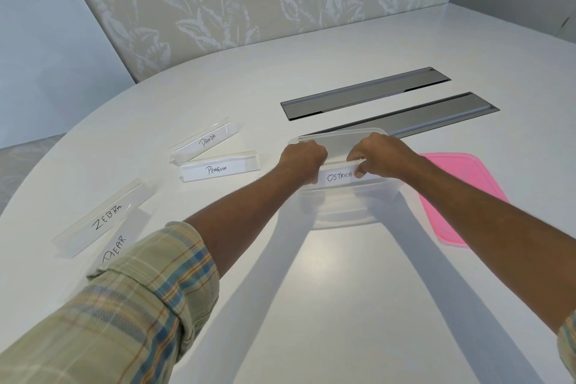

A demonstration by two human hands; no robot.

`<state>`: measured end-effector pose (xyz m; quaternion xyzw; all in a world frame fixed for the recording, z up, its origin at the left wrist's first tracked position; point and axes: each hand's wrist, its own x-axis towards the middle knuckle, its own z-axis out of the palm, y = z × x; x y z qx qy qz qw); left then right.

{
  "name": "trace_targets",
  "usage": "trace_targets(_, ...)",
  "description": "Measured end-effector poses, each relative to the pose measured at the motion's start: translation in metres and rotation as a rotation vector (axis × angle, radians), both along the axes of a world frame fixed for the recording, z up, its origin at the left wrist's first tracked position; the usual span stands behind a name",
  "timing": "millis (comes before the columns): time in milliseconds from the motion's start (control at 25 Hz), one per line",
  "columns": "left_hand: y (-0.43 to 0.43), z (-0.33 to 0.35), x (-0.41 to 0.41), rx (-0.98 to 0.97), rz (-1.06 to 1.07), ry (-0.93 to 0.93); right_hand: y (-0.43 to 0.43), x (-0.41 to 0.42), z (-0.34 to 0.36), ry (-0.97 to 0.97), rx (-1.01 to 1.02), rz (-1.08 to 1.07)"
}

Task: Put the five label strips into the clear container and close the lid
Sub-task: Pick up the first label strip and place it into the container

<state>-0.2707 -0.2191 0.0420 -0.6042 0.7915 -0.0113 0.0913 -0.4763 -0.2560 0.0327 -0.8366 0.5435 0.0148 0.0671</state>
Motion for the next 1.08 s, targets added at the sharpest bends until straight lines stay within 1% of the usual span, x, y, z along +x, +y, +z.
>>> trace_targets(280, 0.002, -0.01, 0.0, -0.072, -0.027, -0.06, 0.003, 0.0, -0.004, 0.03, -0.05, 0.012)
trace_targets(560, 0.005, -0.015, 0.0, -0.124, -0.016, 0.006, 0.01, 0.002, -0.003, 0.04, -0.102, -0.009)
trace_targets(720, 0.004, -0.014, 0.004, -0.142, 0.012, 0.145, 0.013, 0.002, 0.001, 0.014, -0.107, -0.034)
trace_targets(800, 0.004, -0.008, 0.007, -0.184, 0.029, 0.257, 0.014, 0.002, 0.006, -0.005, -0.095, -0.028)
trace_targets(920, 0.012, 0.008, 0.013, -0.301, 0.047, 0.46, 0.015, 0.002, 0.017, -0.012, -0.099, -0.018)
trace_targets(1000, 0.021, 0.019, 0.025, -0.366, 0.059, 0.533, 0.016, 0.006, 0.028, -0.035, -0.167, -0.016)
trace_targets(1080, 0.031, 0.027, 0.045, -0.393, 0.093, 0.564, 0.021, 0.018, 0.044, -0.102, -0.257, -0.006)
